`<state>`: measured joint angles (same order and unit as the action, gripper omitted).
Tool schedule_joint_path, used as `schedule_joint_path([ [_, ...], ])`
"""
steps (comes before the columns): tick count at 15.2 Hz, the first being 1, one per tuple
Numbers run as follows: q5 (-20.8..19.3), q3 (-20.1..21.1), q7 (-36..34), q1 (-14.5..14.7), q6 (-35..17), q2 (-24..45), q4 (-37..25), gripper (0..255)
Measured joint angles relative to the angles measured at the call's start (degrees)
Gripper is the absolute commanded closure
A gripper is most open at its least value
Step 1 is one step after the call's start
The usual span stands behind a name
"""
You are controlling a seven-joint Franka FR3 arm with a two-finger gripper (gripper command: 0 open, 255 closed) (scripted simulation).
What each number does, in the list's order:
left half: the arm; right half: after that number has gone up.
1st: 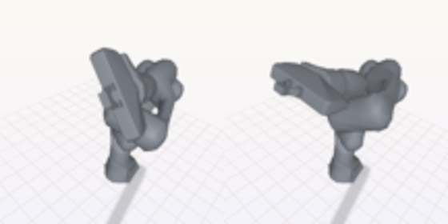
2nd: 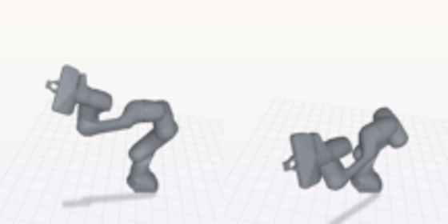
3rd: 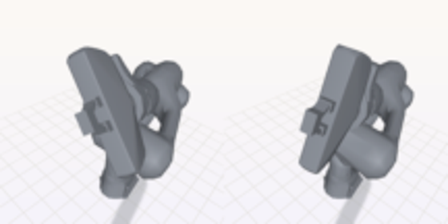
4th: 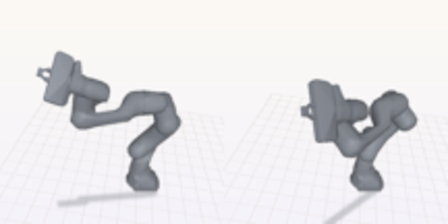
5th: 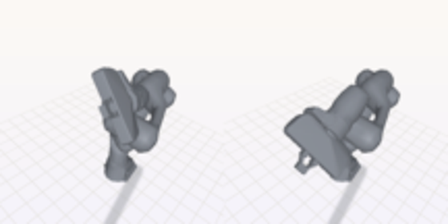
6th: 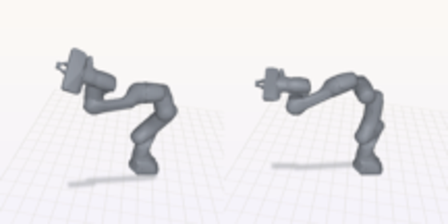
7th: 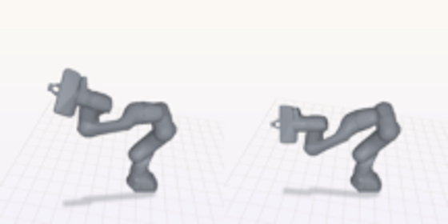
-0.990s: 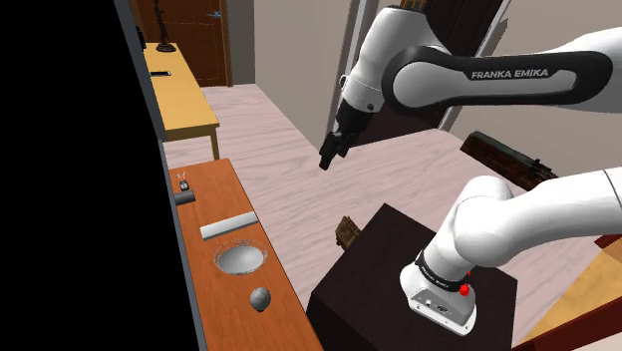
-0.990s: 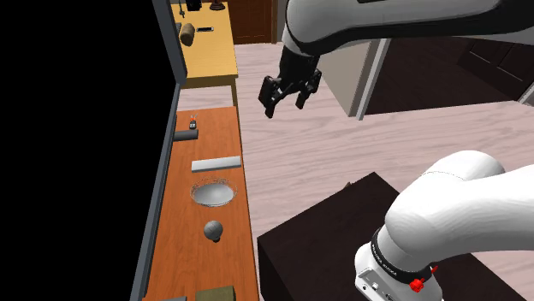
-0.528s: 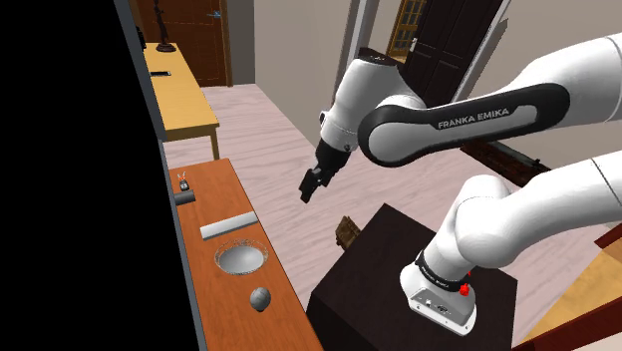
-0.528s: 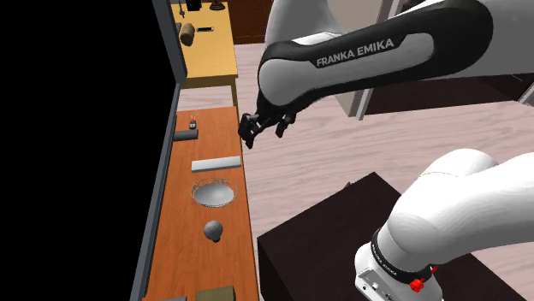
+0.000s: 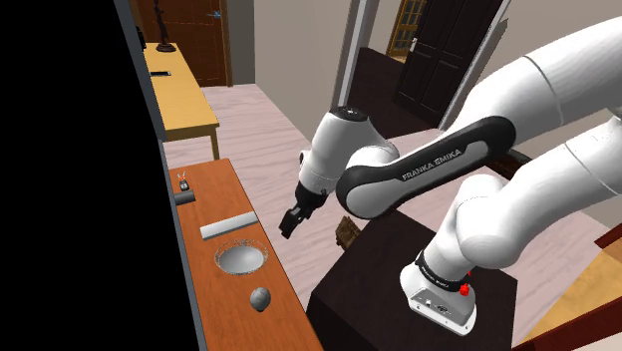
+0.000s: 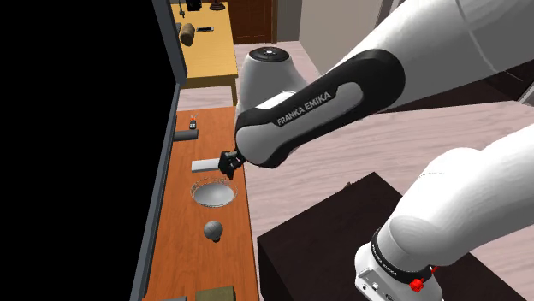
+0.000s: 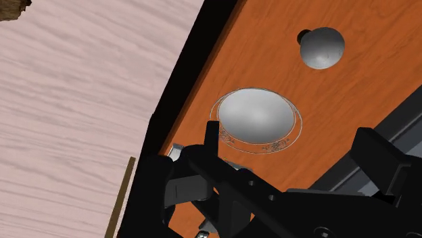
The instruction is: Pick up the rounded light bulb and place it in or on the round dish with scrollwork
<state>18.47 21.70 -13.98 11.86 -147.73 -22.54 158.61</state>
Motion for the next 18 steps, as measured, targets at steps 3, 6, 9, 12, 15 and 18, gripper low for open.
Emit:
schedule_joint_path([
  [3,-0.86,3.47,-2.97,-0.19,-7.48,7.32,-0.24,0],
  [6,-4.58,6.95,-7.65,-1.44,-14.37,14.40,-0.63,0],
  [9,-17.33,9.16,-19.16,-3.59,-20.25,22.91,-2.85,0],
  [12,-37.68,1.71,-36.10,1.89,-24.69,32.24,-6.88,0],
  [15,-49.18,-9.04,-47.57,13.27,-27.88,39.52,-11.34,0],
  [18,-52.49,-14.24,-51.35,18.77,-29.93,43.15,-13.41,0],
])
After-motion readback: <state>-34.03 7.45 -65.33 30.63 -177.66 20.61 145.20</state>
